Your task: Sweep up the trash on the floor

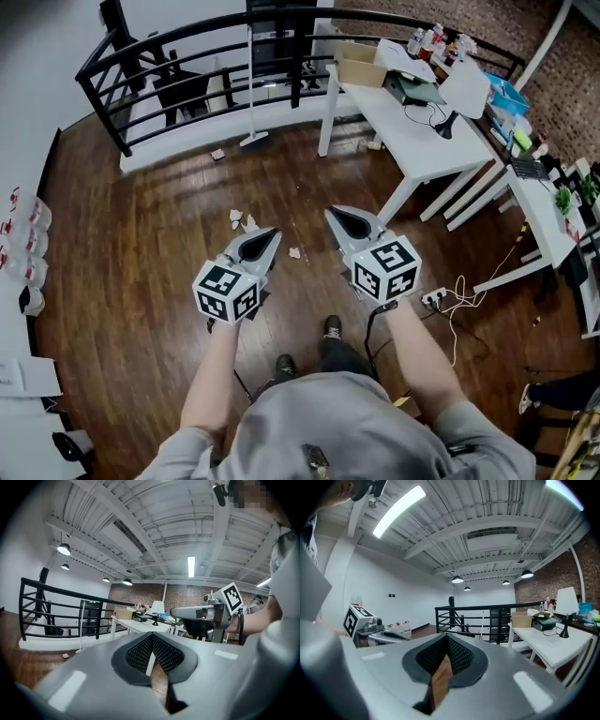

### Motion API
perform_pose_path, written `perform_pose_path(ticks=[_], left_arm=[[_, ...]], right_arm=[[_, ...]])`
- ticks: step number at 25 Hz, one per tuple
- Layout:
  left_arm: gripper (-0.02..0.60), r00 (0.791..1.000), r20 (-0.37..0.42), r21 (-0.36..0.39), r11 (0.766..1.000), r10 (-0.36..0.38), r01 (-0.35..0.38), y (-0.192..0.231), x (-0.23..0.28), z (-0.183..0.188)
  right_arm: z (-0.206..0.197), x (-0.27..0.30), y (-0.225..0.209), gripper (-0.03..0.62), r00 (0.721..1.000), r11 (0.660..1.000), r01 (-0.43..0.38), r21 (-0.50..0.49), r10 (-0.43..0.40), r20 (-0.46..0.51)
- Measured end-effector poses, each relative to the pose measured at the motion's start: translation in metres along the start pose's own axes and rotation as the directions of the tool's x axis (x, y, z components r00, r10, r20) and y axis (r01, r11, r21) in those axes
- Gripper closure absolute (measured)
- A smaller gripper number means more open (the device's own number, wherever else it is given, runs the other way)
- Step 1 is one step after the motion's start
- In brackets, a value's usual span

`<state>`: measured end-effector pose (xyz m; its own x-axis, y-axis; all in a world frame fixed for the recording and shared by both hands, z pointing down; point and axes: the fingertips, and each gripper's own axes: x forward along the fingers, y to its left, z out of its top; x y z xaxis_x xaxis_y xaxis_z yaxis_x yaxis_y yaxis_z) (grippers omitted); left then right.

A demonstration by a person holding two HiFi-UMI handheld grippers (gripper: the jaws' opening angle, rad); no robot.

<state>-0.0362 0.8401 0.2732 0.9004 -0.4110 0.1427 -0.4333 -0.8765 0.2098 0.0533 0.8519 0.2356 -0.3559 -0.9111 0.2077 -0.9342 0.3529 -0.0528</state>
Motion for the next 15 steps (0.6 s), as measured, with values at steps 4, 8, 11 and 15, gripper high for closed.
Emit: perform_pose_path(ticks=[4, 8, 11, 15], left_arm=[[0.577, 1.000, -0.018, 0.015, 1.000, 0.012, -0.012, 0.020, 0.061, 0.001], [0.577, 0.997, -0.036, 0.022, 0.998, 0.068, -0.067, 0.045, 0.126, 0.008], [0.577, 0.992, -0.031, 0.016, 0.992, 0.126, -0.125, 0.061, 0.175, 0.027], [0.578, 0.981, -0.017, 0.053, 0.979, 0.195, -0.194, 0.083, 0.224, 0.052]], right_arm=[[-0.007, 0.030, -0.062, 0.594, 1.000, 0.999, -0.014, 0.031, 0.013, 0.018], [0.000, 0.067, -0.129, 0.594, 0.997, 0.996, -0.064, 0.055, 0.061, 0.054], [0.016, 0.090, -0.183, 0.594, 0.991, 0.991, -0.119, 0.058, 0.115, 0.069], [0.029, 0.123, -0.241, 0.594, 0.983, 0.983, -0.170, 0.073, 0.163, 0.087]])
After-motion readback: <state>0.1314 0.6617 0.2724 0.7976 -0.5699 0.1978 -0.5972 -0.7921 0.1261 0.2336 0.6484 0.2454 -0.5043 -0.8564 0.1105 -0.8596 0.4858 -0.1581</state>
